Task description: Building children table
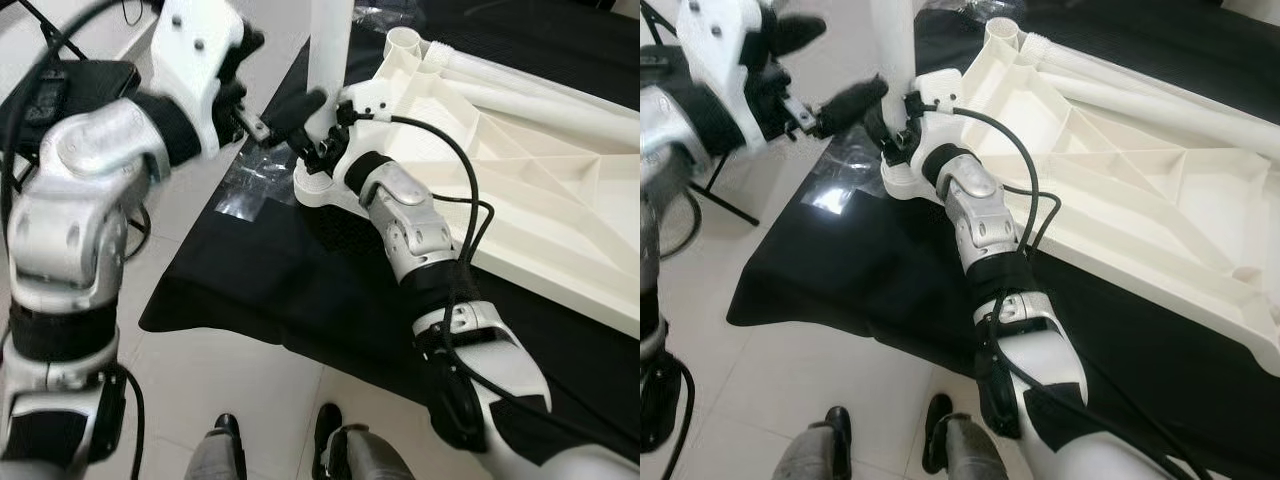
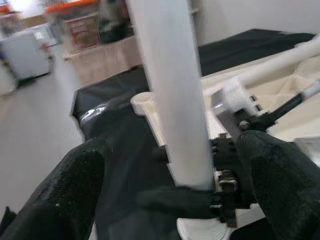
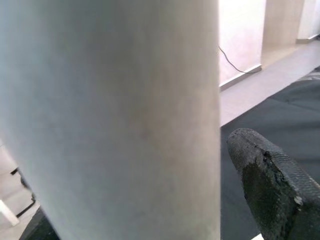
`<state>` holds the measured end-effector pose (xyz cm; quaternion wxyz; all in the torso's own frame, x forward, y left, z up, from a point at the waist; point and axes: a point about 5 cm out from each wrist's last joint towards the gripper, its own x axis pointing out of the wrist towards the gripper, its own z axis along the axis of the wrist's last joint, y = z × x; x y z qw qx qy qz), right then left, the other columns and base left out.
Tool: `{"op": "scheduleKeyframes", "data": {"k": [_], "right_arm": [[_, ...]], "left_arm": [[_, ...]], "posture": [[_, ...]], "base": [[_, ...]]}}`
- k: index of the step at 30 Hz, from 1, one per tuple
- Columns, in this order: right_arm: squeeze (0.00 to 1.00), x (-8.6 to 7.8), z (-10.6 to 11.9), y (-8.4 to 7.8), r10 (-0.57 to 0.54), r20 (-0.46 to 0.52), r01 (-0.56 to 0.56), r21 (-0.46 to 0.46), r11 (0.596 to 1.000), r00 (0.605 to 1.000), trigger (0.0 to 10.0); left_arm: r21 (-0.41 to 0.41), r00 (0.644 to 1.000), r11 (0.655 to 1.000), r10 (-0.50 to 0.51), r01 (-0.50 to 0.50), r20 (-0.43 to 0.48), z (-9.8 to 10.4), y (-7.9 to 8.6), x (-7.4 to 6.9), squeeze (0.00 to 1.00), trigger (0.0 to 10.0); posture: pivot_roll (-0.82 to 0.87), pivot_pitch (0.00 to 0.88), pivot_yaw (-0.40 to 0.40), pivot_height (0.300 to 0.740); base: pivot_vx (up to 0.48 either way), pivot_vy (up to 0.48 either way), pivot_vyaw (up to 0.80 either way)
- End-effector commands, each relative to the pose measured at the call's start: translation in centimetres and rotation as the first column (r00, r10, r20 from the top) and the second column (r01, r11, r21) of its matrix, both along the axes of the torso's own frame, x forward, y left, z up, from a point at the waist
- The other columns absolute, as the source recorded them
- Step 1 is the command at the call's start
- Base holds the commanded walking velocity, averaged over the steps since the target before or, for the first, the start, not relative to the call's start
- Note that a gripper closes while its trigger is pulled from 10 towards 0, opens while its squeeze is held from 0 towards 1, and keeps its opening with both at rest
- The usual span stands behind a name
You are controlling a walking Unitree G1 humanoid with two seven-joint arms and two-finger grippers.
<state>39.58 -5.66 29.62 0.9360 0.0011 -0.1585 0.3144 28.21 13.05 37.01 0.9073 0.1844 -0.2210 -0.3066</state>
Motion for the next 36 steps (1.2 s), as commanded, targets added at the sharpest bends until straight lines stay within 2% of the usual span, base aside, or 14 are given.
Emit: {"op": "scheduleKeyframes", "data": {"k": [1, 2, 4, 5, 10, 14, 17, 18, 21, 23, 26, 27, 32, 36], "right_arm": [[0.0, -0.1, 0.1, 0.4, 0.04, 0.01, -0.04, -0.002, 0.999, 0.999, 9.1], [0.0, -0.4, 0.2, 0.8, 0.174, 0.016, -0.173, -0.044, 0.984, 0.985, 2.7], [0.0, -0.5, 0.3, 1.0, 0.225, 0.012, -0.224, -0.052, 0.973, 0.974, 2.7], [0.0, -0.6, 0.2, 1.0, 0.281, 0.003, -0.28, -0.062, 0.958, 0.96, 0.2], [0.0, -0.7, 0.3, 0.9, 0.334, 0.003, -0.333, -0.086, 0.939, 0.942, 0.0], [0.0, -0.7, 0.1, 0.8, 0.415, -0.029, -0.415, -0.129, 0.901, 0.909, 0.0], [0.0, -0.4, -0.6, 0.6, 0.382, -0.041, -0.384, -0.154, 0.91, 0.923, 0.0], [0.0, -0.2, -1.1, 0.1, 0.304, -0.041, -0.306, -0.145, 0.941, 0.952, 0.0], [0.0, 0.1, -1.7, -0.4, 0.212, -0.042, -0.216, -0.131, 0.968, 0.976, 0.0], [0.0, -0.6, -4.2, -2.1, -0.061, -0.031, 0.058, -0.094, 0.994, 0.998, 0.0], [0.0, -6.0, -9.6, -2.2, -0.284, -0.068, 0.271, -0.158, 0.95, 0.956, 0.0], [0.0, -7.3, -11.2, -2.2, -0.383, -0.094, 0.355, -0.224, 0.908, 0.919, 0.0], [0.0, -7.4, -12.0, -2.3, -0.458, -0.103, 0.413, -0.291, 0.863, 0.883, 0.0], [0.0, -5.8, -11.7, -2.2, -0.502, -0.149, 0.448, -0.29, 0.846, 0.852, 0.0]], "left_arm": [[-0.008, 1.0, 1.0, 0.011, -0.011, 0.007, -0.1, 0.1, -0.6, 0.0, 10.0], [-0.062, 0.998, 0.996, 0.057, -0.06, -0.04, -2.5, 0.7, -1.6, 0.0, 10.0], [-0.08, 0.996, 0.994, 0.074, -0.078, -0.058, -3.5, 0.9, -2.0, 0.0, 10.0], [-0.108, 0.992, 0.989, 0.096, -0.105, -0.087, -4.8, 1.1, -2.4, 0.0, 10.0], [-0.127, 0.983, 0.982, 0.119, -0.136, -0.138, -6.8, 1.2, -2.8, 0.0, 10.0], [-0.155, 0.955, 0.964, 0.178, -0.218, -0.235, -10.3, 1.8, -3.6, 0.0, 10.0], [-0.152, 0.926, 0.945, 0.238, -0.291, -0.293, -12.6, 2.4, -4.2, 0.0, 10.0], [-0.158, 0.91, 0.933, 0.26, -0.323, -0.323, -13.6, 2.7, -4.5, 0.0, 10.0], [-0.158, 0.898, 0.925, 0.278, -0.346, -0.342, -14.3, 2.9, -4.8, 0.0, 10.0], [-0.156, 0.874, 0.91, 0.304, -0.384, -0.378, -15.6, 3.2, -5.5, 0.0, 10.0], [-0.142, 0.862, 0.908, 0.313, -0.395, -0.399, -16.7, 3.1, -6.1, 0.0, 10.0], [-0.142, 0.861, 0.908, 0.311, -0.395, -0.403, -16.9, 3.0, -6.1, 0.0, 10.0], [-0.141, 0.861, 0.908, 0.311, -0.394, -0.403, -17.1, 2.9, -6.1, 0.0, 10.0], [-0.155, 0.853, 0.901, 0.312, -0.405, -0.42, -17.8, 2.9, -6.5, 0.0, 10.0]], "posture": [[0.19, 0.333, -0.091, 0.74], [0.19, 0.342, -0.095, 0.74], [0.19, 0.342, -0.095, 0.74], [0.19, 0.347, -0.097, 0.74], [0.19, 0.353, -0.101, 0.74], [0.19, 0.368, -0.108, 0.74], [0.18, 0.378, -0.11, 0.74], [0.17, 0.384, -0.117, 0.74], [0.17, 0.386, -0.118, 0.74], [0.15, 0.398, -0.116, 0.74], [0.13, 0.417, -0.096, 0.74], [0.12, 0.418, -0.09, 0.74], [0.13, 0.415, -0.09, 0.74], [0.13, 0.402, -0.089, 0.74]], "base": [[0.0, 0.0, 0.0], [0.0, 0.0, 0.0], [0.0, 0.0, 0.0], [0.0, 0.0, 0.0], [0.0, 0.0, 0.0], [0.0, 0.0, 0.0], [0.0, 0.0, 0.0], [0.0, 0.0, 0.0], [0.0, 0.0, 0.0], [0.0, 0.0, 0.0], [0.0, 0.0, 0.0], [0.0, 0.0, 0.0], [0.0, 0.0, 0.0], [0.0, 0.0, 0.0]]}}
